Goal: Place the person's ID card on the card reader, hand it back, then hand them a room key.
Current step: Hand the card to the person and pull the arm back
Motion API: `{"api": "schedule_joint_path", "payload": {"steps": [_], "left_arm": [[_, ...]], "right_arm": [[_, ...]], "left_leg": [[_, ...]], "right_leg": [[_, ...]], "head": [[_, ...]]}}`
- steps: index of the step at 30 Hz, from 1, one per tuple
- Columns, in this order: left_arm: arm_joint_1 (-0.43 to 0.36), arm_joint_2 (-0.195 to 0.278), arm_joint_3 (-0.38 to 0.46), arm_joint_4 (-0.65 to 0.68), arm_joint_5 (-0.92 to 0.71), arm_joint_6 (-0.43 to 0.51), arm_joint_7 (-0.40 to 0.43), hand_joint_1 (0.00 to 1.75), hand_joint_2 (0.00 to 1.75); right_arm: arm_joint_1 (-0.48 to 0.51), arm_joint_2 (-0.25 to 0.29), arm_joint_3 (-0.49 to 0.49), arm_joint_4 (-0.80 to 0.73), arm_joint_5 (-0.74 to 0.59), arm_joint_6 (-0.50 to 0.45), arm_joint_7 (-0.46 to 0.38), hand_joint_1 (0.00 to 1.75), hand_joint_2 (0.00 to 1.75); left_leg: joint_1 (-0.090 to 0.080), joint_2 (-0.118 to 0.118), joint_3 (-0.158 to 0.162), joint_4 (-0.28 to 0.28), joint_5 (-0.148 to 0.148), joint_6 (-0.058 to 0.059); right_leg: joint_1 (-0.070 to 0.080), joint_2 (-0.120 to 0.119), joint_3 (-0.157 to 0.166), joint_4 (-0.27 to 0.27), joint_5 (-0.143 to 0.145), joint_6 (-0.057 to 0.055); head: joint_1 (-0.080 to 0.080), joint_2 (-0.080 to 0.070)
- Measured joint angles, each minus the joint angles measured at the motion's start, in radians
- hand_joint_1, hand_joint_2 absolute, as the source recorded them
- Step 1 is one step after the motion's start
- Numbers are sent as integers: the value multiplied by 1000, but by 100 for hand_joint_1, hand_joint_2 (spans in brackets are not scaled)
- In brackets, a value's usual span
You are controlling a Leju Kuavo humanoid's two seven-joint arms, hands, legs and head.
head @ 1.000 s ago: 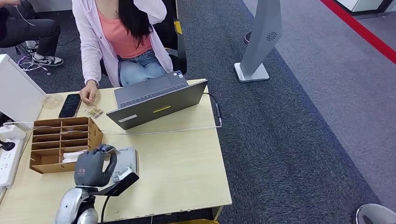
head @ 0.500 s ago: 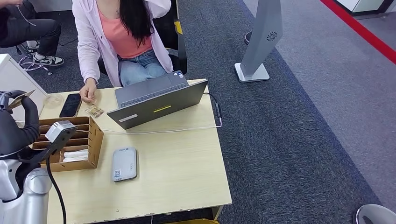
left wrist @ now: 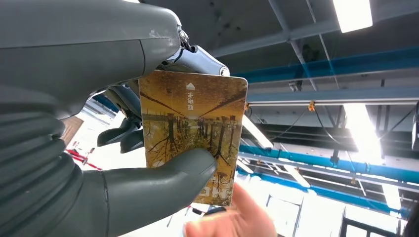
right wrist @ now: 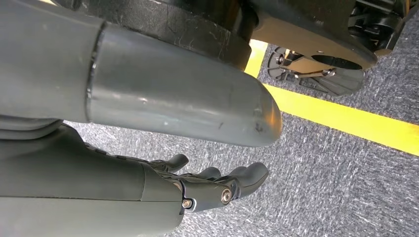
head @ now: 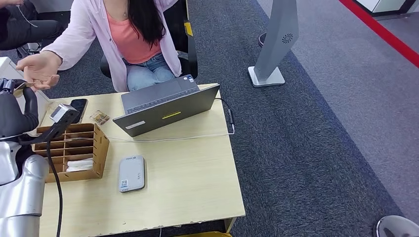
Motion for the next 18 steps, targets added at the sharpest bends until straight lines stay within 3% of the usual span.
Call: {"api": "schedule_joint_path", "payload": {"steps": [4,8,12,16,18], "left_arm": [[-14,0,0,30,-8,0,2,175,175],[-30,0,0,52,-15,-2,10,2,175],[-38,-1,0,69,-17,-5,20,0,175],[-41,-6,0,84,-23,-8,34,0,0],[-40,-8,0,87,-25,-8,35,0,0]], "right_arm": [[0,1,0,0,0,0,0,0,0],[0,1,0,0,0,1,0,0,0],[0,1,0,0,0,1,0,0,0],[0,1,0,0,0,0,0,0,0],[1,1,0,0,-2,0,0,0,0]], "left_leg": [[0,0,0,0,0,0],[0,0,0,0,0,0],[0,0,0,0,0,0],[0,0,0,0,0,0],[0,0,0,0,0,0]], "right_leg": [[0,0,0,0,0,0],[0,0,0,0,0,0],[0,0,0,0,0,0],[0,0,-1,0,0,0],[0,0,-1,0,0,0]], "head": [[0,0],[0,0],[0,0],[0,0],[0,0]]}}
